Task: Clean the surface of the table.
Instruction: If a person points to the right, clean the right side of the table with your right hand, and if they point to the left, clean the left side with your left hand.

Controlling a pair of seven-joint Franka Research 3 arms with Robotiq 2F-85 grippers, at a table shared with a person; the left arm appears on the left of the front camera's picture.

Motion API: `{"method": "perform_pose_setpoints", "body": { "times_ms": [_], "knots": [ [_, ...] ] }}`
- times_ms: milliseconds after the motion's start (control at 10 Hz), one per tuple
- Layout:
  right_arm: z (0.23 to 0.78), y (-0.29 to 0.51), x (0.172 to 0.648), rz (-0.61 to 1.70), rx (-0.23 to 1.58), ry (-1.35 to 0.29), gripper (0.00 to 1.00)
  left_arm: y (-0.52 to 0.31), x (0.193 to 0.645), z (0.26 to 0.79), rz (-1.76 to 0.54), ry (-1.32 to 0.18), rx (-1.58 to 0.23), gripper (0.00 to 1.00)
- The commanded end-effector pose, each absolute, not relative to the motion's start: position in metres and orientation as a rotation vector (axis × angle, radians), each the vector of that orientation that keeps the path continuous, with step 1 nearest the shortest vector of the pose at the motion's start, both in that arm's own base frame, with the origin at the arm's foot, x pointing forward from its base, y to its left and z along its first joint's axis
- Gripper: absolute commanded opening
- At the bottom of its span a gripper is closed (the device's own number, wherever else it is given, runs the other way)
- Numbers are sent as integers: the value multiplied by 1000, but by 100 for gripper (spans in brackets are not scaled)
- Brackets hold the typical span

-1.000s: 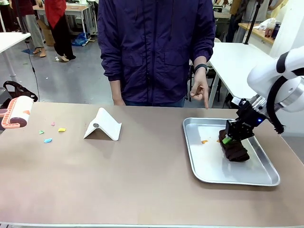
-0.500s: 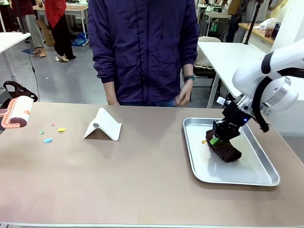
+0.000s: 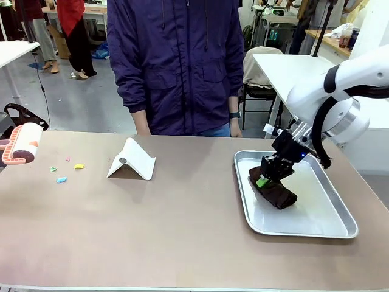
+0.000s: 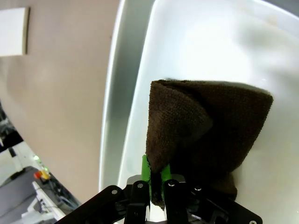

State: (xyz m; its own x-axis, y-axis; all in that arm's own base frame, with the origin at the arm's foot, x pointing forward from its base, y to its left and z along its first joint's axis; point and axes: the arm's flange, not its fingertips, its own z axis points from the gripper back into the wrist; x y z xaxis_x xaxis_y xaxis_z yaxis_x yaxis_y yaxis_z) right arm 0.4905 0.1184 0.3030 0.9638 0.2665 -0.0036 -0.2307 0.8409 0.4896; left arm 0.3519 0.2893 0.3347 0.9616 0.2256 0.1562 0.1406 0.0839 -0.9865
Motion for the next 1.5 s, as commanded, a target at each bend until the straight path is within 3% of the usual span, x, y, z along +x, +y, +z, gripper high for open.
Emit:
{"method": "perform_pose_setpoints", "body": {
  "times_ms": [0,700,1400],
  "knots": [
    [296,131,486,366,471,59,9,289,349,338,54,-301,-1494,0],
    [297,97,499,175,431,0,9,289,349,338,54,-301,-1494,0],
    [296,16,512,-163,460,-36,9,289,349,338,54,-301,-1494,0]
  ]
}}
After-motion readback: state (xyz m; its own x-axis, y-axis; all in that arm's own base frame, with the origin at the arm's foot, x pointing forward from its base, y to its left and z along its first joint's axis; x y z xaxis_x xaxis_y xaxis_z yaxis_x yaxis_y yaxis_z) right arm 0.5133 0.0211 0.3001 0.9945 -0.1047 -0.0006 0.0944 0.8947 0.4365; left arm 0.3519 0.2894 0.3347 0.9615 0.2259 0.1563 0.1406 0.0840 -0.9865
